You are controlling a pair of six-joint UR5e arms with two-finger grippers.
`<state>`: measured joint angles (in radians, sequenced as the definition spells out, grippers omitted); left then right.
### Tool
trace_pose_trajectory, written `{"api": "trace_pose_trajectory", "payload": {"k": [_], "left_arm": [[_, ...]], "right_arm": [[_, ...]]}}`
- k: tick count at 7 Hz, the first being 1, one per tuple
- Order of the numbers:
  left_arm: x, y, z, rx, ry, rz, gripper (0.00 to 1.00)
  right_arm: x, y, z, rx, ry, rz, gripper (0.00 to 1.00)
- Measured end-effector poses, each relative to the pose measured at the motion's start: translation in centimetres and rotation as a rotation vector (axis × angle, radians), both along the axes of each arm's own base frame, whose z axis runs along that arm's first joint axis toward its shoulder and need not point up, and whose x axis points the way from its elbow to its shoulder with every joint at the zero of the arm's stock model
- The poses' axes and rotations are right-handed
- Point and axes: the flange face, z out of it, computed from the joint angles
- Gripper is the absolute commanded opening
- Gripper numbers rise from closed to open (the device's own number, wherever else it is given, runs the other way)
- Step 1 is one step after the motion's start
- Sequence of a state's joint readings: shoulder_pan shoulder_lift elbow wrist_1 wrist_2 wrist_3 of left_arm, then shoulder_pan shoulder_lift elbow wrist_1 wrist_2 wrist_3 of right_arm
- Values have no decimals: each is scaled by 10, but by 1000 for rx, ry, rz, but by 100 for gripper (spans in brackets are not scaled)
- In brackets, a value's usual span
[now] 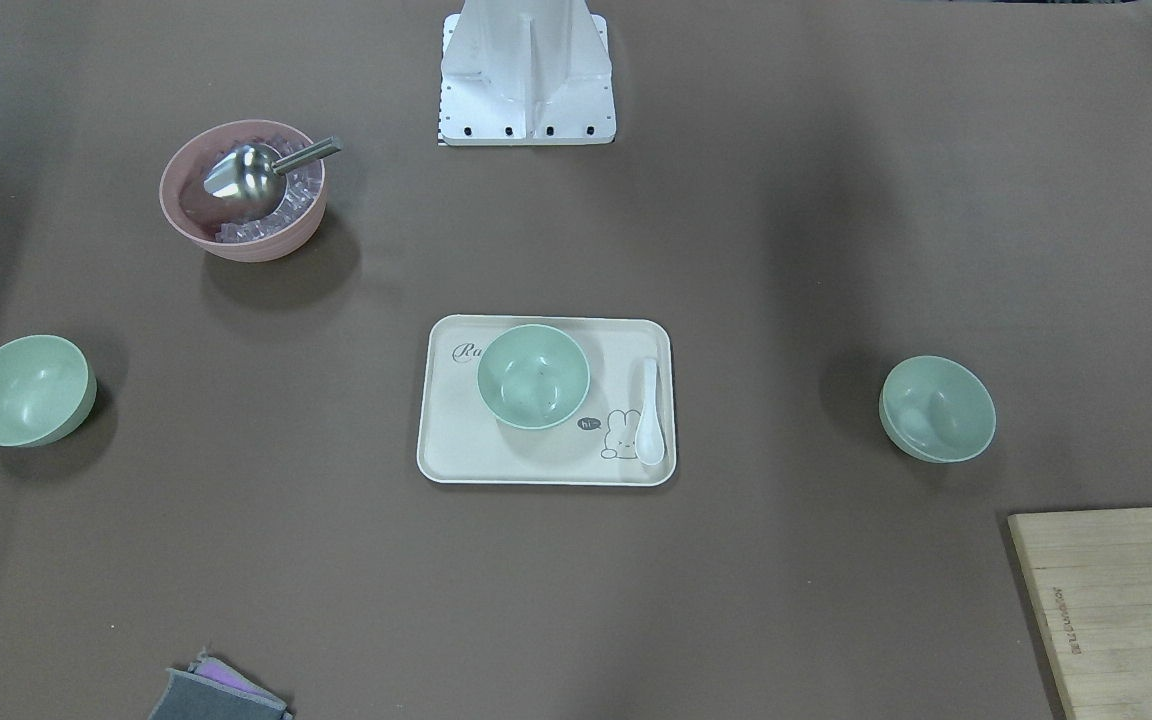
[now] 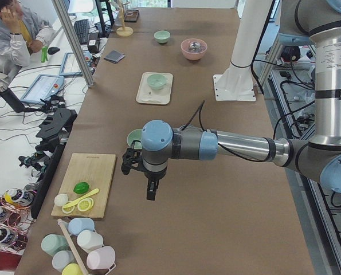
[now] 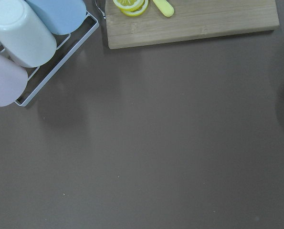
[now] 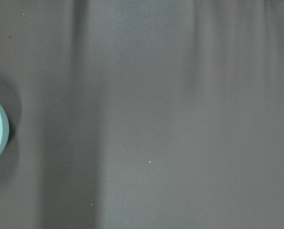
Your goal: Stack green bowls together
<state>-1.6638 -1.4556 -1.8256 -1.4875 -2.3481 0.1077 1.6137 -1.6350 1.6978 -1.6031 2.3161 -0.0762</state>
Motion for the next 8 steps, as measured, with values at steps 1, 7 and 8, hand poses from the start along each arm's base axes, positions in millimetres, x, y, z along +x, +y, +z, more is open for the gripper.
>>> {"api": "trace_pose_trajectory", "payload": {"k": [1,7,8], "left_arm": [[3,-2,-3,-10,4,-19,98],[109,-36,-57,13,119,-28,97],[118,-38,-65,14,137,-27,97]], "right_arm": [[-6,-2,-5,5,-53,-6,100],[-166,-46,-36,-20,-89,-47,92],[-189,-56,-29,-14,-78,-45,91]]}}
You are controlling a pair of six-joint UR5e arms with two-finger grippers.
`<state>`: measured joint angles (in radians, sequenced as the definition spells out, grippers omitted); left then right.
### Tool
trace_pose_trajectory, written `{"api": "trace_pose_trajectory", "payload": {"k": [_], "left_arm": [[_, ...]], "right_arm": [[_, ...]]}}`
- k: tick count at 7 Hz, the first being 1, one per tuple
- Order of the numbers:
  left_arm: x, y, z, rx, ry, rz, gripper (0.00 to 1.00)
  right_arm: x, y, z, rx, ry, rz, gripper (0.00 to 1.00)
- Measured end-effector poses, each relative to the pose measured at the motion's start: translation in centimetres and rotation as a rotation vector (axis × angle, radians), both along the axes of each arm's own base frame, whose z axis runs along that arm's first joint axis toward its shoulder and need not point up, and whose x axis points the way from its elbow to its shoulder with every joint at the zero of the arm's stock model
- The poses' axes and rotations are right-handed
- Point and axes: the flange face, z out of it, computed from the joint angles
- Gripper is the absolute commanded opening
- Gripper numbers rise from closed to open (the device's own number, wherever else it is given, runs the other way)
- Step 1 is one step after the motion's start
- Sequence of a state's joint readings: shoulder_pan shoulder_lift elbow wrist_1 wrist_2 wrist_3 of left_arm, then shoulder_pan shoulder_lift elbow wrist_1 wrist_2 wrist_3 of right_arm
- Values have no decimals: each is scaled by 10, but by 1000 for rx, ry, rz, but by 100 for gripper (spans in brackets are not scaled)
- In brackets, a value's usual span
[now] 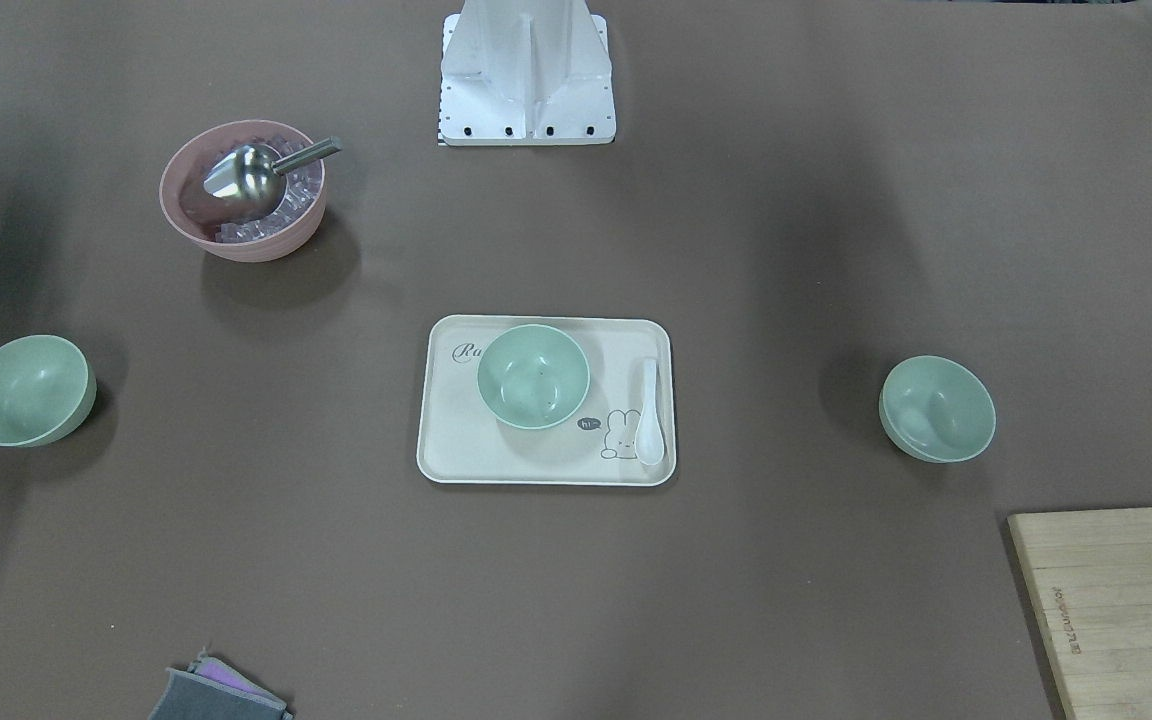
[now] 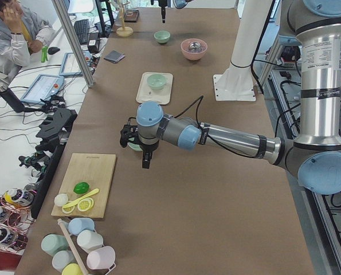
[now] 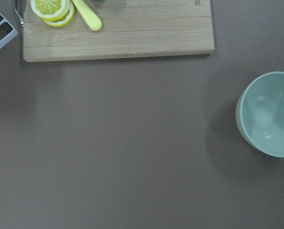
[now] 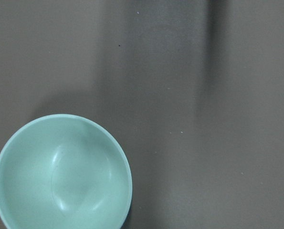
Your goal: Stack green bowls together
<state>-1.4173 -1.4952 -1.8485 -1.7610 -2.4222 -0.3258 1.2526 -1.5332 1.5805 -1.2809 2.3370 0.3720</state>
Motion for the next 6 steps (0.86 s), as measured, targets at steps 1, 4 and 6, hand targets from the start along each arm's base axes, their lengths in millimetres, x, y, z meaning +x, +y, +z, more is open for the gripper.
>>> {"api": "trace_pose_trajectory", "payload": {"k": [1,4,6], "left_arm": [[8,-1,-5,9,8,9,97],[36,-8,-18,38,13,56,97],[39,-9,-21,43,13,59,98]], "right_arm": [[-19,-9,6,6,-2,-2,91],[-55,-16,8,2,14,-7,68],[-59,-13,14,-8,20,-12,39]]}}
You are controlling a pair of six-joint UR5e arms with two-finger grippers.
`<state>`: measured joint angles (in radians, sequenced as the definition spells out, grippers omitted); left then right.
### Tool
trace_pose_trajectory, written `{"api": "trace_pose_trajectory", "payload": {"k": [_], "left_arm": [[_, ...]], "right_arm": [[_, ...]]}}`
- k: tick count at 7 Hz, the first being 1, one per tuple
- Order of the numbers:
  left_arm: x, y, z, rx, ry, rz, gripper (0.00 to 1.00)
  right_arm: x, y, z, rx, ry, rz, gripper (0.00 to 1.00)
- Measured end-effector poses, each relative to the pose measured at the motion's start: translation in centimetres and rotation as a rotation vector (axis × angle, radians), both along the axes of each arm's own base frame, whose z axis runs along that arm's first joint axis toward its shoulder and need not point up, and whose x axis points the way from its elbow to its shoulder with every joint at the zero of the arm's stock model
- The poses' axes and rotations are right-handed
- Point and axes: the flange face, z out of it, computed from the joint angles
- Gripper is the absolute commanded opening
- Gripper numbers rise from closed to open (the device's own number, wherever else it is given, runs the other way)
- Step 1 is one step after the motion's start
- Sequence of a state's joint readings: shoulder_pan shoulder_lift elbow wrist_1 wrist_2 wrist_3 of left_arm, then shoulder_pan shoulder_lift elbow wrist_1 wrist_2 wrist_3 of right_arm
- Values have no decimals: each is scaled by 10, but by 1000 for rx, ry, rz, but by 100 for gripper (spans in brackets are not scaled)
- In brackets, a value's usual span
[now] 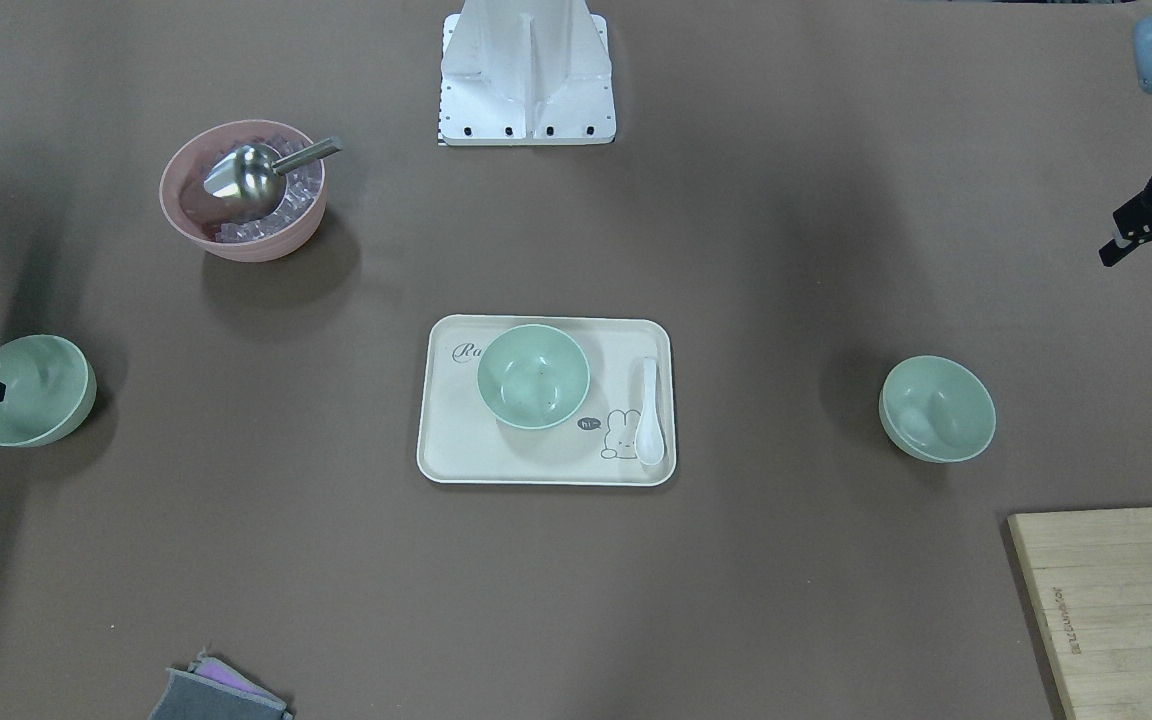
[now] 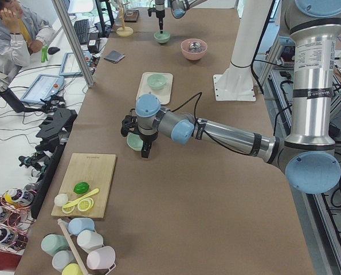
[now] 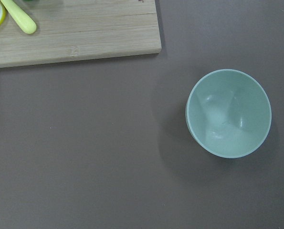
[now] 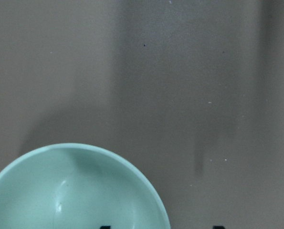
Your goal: Stack green bowls together
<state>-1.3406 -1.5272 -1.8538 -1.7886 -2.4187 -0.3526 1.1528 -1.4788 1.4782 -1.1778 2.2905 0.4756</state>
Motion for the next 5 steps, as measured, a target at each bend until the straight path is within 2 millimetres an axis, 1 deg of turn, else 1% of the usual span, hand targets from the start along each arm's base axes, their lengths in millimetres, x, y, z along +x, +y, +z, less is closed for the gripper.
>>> {"api": "trace_pose_trajectory", "payload": {"k": [1,2,3,5], "left_arm": [[0,0,0,0,-1,-1,98],[0,2,1,-9,1,-3,98],[0,4,2,-31,6,-14,98],[4,7,-1,-75,14,-40,98]], "right_arm": [[0,2,2,-4,1,-1,19],[0,3,3,-7,0,-2,6],[-1,4,4,-10,-1,-3,0],[-3,5,-1,-18,-13,2,0]]}}
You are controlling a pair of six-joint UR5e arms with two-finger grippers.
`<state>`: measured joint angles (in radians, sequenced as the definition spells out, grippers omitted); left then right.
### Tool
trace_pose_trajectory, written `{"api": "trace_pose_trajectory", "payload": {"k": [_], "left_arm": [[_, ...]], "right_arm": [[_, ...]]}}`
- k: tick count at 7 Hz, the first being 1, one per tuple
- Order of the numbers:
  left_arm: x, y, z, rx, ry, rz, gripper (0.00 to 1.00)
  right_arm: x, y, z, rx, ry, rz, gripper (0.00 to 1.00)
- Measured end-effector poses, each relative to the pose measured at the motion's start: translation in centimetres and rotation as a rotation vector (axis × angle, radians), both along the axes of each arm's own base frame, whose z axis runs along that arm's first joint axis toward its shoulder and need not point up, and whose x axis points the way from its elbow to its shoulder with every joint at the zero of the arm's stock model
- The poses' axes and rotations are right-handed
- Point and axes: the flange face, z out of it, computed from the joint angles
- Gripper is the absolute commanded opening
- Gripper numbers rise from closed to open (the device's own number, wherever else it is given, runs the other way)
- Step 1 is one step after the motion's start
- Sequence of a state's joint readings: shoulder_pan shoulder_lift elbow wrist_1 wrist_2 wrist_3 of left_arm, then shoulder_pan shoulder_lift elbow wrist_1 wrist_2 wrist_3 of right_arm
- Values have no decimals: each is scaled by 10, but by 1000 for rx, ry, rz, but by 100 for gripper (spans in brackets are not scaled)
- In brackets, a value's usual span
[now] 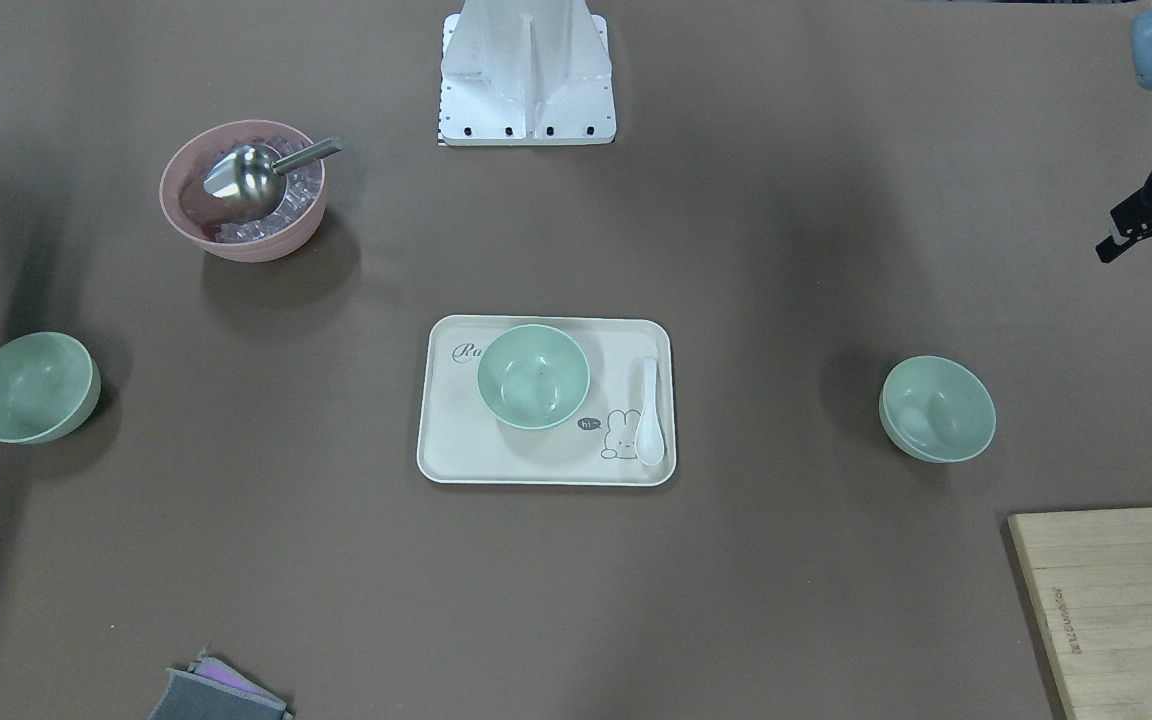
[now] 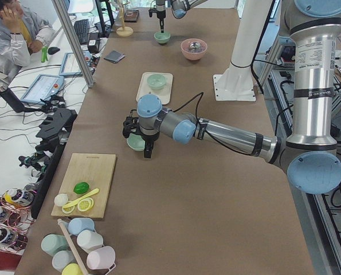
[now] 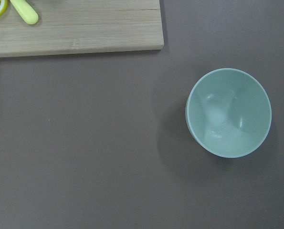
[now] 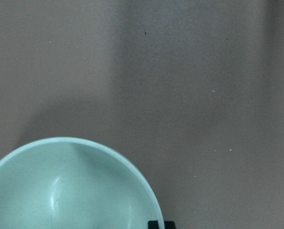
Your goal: Stack green bowls together
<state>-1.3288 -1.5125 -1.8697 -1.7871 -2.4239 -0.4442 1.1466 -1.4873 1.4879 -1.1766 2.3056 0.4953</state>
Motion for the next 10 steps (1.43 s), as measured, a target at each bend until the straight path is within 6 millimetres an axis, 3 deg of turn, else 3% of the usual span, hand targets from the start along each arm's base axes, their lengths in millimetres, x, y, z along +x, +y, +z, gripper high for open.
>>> {"api": "trace_pose_trajectory", "payload": {"k": [1,2,3,4,5,7,8,9,10], "left_arm": [[11,0,-2,-38,3,-10,98],[25,0,-5,-70,5,-13,98],[38,1,-6,-86,-1,-6,97],[55,0,-6,-86,-31,1,97],[73,-9,-4,-79,-69,4,97],[110,-41,1,-98,-94,12,97],[128,-53,-4,-118,-92,9,97],[142,-59,-8,-130,-90,10,97],[149,-63,-10,-135,-89,12,97]], "right_arm": [[-1,0,-9,-1,-13,7,0],[-3,-1,-30,-3,-43,27,0],[-7,-6,-66,-16,-83,70,0],[-18,-18,-115,-50,-132,131,0],[-41,-31,-169,-98,-182,182,0],[-122,-37,-277,-188,-255,249,0],[-171,-26,-323,-222,-274,287,0],[-219,-9,-361,-243,-288,327,0],[-262,12,-386,-254,-295,355,0]]}}
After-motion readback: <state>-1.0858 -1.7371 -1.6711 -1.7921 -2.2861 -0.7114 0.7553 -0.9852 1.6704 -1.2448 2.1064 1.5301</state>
